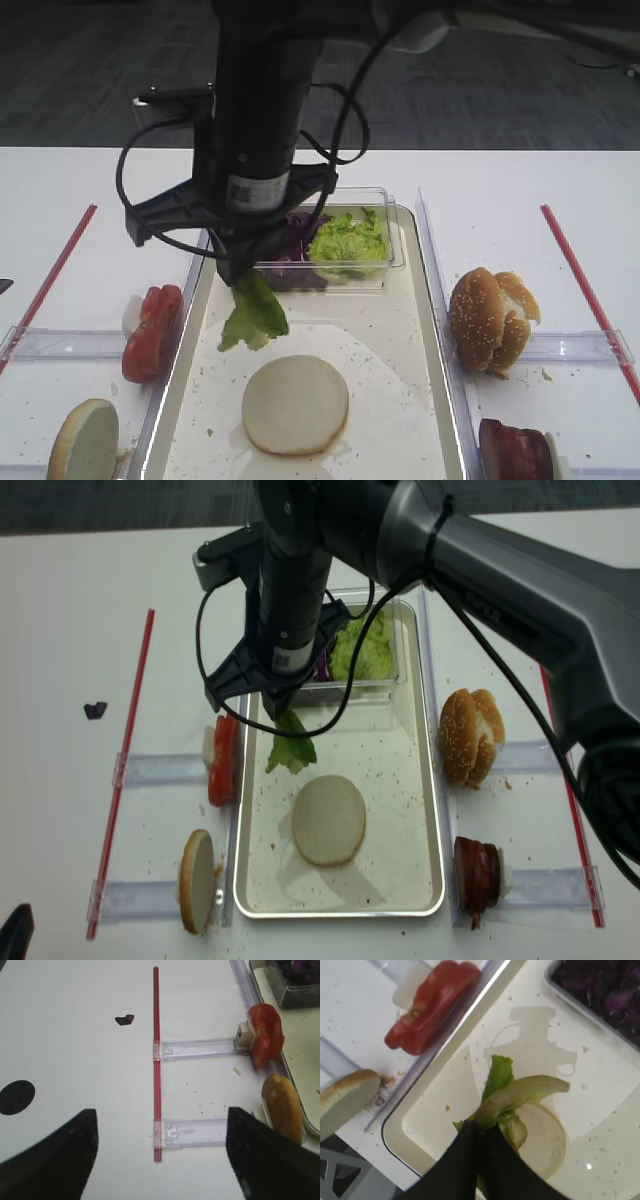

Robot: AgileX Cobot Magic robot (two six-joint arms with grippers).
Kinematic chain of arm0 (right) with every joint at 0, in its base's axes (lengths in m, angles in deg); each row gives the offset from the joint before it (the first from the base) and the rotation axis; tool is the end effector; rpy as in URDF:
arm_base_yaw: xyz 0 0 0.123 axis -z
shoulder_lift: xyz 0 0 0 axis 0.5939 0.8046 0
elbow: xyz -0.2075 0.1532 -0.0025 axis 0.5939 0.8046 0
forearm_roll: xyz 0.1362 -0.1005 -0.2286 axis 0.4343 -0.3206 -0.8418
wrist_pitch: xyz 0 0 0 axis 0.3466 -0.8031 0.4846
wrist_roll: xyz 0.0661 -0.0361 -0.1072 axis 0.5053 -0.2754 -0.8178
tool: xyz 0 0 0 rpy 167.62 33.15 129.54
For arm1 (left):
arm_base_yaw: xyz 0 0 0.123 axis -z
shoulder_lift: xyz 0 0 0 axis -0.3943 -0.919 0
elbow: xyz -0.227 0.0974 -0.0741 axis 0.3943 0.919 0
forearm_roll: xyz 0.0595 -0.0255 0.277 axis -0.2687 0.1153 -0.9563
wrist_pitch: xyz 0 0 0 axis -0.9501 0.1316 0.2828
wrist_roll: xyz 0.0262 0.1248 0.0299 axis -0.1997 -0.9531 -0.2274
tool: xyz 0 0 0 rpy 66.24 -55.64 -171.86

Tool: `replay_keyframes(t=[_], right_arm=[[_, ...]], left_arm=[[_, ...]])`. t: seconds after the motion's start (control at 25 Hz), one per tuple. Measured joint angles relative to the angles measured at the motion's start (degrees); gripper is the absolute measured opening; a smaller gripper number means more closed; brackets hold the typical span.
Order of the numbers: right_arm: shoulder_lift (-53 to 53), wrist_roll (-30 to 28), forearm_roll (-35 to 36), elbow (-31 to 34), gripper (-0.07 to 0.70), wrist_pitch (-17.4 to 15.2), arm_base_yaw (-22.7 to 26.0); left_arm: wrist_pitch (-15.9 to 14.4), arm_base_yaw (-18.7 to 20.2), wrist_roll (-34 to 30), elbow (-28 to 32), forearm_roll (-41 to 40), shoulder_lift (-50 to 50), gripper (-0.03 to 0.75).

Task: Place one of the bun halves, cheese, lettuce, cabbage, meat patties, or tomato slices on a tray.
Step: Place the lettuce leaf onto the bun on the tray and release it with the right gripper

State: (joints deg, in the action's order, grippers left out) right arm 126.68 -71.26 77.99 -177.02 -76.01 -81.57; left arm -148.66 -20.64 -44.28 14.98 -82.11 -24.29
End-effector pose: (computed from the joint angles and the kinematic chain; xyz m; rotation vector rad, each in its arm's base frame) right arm 0.3056 0.3501 0.1913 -0.9738 2.8557 0.4651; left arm 0.0782 0.0109 0.2575 -0.0535 2.1616 0.0723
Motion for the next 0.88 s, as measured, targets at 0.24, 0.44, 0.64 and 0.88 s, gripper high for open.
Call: replay_keyframes(t=[0.24,0.44,0.64,0.88], right_arm=[[-3.78,-0.62,0.13,9.51,0.060,0.18,0.00],[-4.41,-0.93,0.23,14.25,0.060,0.44,-0.22],[-4.41,-1.07,0.00,15.04,0.060,0.68,-2.13],[-4.41,-1.50,-0.22,15.14,0.059,0.89,-3.40]], left_arm=[[0.00,0.00,0.00,0.00,0.00,0.00,0.491],[0.00,0.00,0.00,0.00,0.00,0.00,0.491],[0.00,0.00,0.00,0.00,0.00,0.00,0.491],[0.00,0.00,0.00,0.00,0.00,0.00,0.491]])
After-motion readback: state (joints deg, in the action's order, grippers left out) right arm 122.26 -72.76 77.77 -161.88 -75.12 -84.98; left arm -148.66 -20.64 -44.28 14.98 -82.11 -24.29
